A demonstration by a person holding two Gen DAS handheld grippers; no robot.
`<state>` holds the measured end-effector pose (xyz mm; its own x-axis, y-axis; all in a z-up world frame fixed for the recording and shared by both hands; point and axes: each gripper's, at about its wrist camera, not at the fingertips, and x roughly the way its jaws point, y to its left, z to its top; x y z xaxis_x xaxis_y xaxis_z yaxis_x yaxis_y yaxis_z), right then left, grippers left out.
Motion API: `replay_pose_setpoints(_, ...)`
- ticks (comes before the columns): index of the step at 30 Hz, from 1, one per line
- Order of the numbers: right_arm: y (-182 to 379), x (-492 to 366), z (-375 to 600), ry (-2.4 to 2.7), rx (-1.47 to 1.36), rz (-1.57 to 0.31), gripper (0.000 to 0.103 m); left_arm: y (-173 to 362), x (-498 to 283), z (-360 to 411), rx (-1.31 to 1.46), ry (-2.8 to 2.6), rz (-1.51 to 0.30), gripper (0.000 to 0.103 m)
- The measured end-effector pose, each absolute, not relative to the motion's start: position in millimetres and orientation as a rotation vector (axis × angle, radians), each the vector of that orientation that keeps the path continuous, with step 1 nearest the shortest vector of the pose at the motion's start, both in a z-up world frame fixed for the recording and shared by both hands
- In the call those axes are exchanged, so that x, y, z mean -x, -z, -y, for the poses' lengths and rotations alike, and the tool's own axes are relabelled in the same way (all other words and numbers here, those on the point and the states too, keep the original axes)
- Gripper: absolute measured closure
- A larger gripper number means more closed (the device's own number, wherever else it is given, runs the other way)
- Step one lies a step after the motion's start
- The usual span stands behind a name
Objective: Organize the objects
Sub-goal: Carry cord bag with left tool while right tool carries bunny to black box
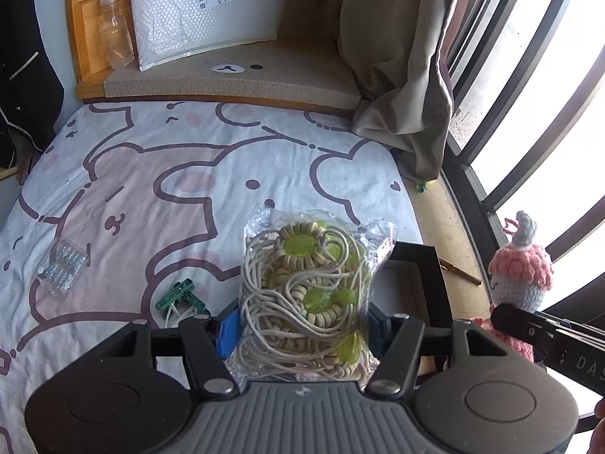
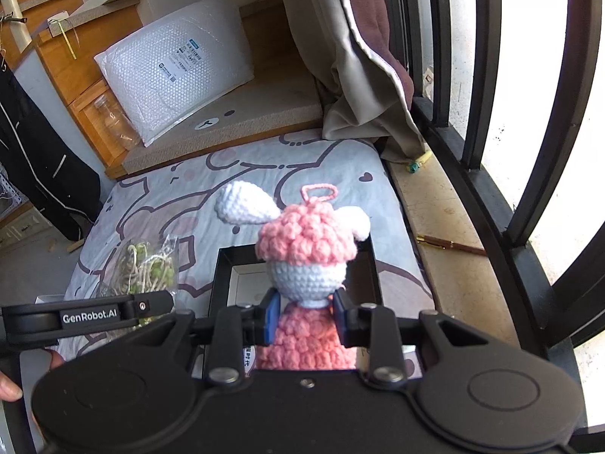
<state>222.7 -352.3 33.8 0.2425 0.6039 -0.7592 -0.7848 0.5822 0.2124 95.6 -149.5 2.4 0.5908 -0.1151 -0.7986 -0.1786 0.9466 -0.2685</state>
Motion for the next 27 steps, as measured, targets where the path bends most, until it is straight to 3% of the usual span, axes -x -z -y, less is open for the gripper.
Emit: replay_pose_setpoints(27,-12.3,-250.5,319.8,-0.939,0.177,-0.950,0.072,-2.4,-144.6,149.0,0.485,-0.050,-0.884,0.040)
